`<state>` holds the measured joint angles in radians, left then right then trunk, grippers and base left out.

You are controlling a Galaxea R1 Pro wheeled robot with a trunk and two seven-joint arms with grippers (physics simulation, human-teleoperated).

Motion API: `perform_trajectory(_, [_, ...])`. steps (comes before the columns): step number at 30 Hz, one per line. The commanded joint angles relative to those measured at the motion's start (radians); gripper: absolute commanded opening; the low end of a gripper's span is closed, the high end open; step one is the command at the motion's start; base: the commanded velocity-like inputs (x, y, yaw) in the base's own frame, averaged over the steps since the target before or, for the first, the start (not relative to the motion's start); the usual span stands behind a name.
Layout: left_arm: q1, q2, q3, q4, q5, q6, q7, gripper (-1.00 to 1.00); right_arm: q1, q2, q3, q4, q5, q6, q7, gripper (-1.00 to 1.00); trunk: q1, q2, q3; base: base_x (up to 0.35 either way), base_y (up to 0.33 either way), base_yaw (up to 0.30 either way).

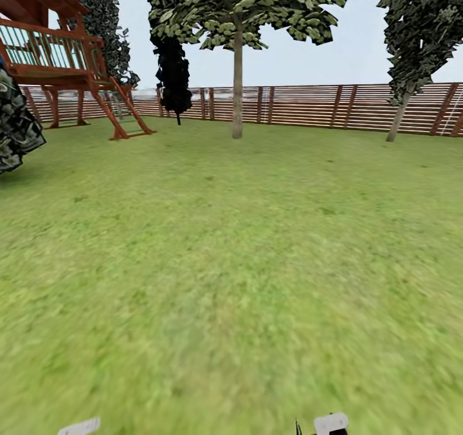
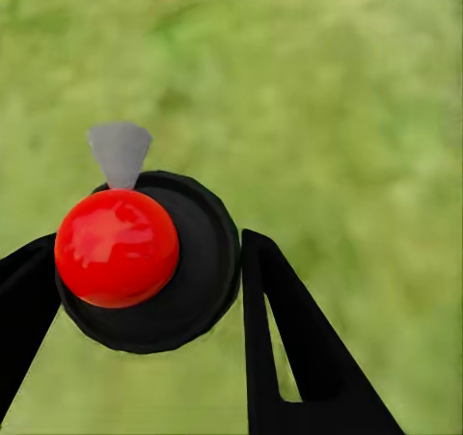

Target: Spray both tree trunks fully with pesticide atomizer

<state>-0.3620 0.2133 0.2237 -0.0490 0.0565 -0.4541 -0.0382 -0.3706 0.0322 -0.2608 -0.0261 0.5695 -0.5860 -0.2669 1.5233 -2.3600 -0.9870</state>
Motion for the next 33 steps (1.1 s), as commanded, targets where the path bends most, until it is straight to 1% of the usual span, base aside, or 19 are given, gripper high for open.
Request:
perform_trajectory(1, [0.000,0.000,0.000,0.000,0.000,0.000,0.000,-1.00,0.000,0.000,0.000,0.000,0.000,0.000,0.000,1.00,0.000,0.000,0.000,0.335,0.071,0.000])
perform_trajectory(33, [0.000,0.000,0.000,0.000,-0.001,0.000,0.000,-1.00,0.000,0.000,0.000,0.000,0.000,0.000,0.000,1.00,0.000,0.000,0.000,0.335,0.071,0.000])
